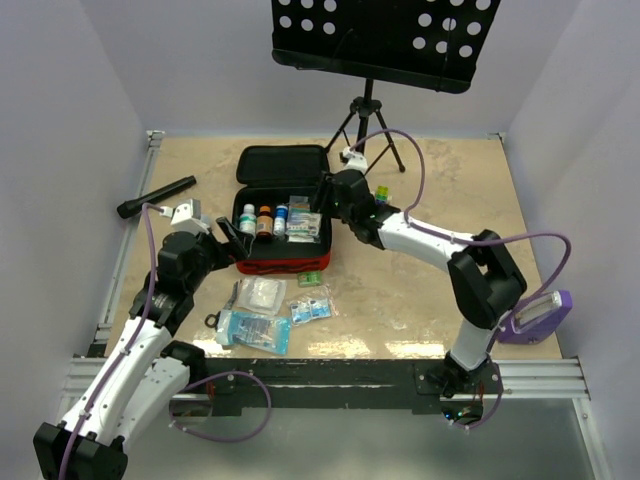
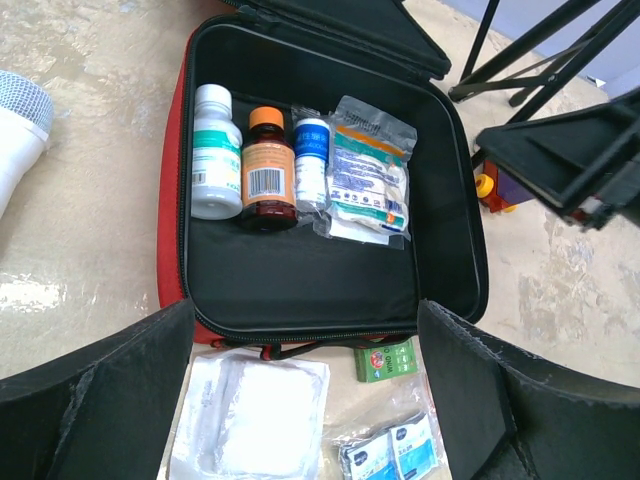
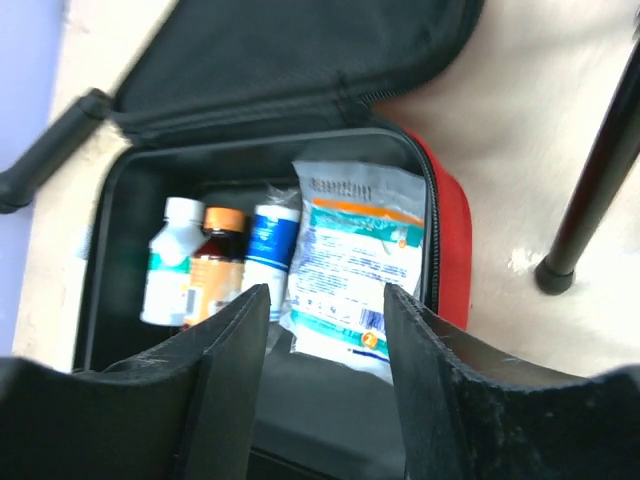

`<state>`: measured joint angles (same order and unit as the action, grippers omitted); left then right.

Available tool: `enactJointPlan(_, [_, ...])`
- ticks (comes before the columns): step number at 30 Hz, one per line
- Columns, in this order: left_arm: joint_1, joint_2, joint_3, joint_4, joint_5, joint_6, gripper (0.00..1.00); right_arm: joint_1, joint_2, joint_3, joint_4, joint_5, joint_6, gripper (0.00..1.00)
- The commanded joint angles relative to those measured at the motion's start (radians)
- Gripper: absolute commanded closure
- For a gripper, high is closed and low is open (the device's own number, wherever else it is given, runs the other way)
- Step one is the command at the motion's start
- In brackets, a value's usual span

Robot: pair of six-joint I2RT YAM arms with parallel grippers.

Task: Organize the medicine kit
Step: Place the medical item at the medicine box.

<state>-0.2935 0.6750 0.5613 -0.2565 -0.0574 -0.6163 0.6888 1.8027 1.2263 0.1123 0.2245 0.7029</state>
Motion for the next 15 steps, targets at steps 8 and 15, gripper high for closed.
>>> enactJointPlan(8, [0.005, 0.005, 0.052, -0.073, -0.05, -0.019, 0.03, 0.349, -0.175, -0.083, -0.004, 0.01, -0.258, 0.49])
enactJointPlan(15, [0.005, -0.074, 0.072, -0.187, -0.255, -0.158, 0.01, 0.494, -0.129, -0.179, 0.055, 0.047, -0.169, 0.48])
